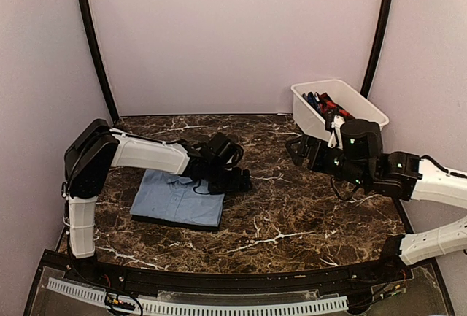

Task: Fold and stack the long sleeve shirts
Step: Place the square-folded shirt on the square-folded shirt, then move the square-folded shirt to the corner of the board.

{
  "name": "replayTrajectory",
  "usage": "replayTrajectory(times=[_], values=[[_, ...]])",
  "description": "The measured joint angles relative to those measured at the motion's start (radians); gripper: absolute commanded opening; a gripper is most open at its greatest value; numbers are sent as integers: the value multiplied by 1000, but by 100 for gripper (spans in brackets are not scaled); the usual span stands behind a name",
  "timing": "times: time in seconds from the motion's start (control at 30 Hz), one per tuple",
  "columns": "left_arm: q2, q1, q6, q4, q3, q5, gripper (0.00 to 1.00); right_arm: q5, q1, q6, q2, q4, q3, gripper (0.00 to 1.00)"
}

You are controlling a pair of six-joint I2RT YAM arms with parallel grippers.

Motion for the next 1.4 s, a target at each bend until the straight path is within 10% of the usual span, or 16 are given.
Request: replayTrajectory(times=[0.6, 1.4], values=[[0, 60, -43, 64, -27, 5, 88, 3, 0, 22, -4, -8, -19, 99], [-478, 235, -48, 106, -619, 13, 89, 0, 0, 40, 17, 10, -66, 99]])
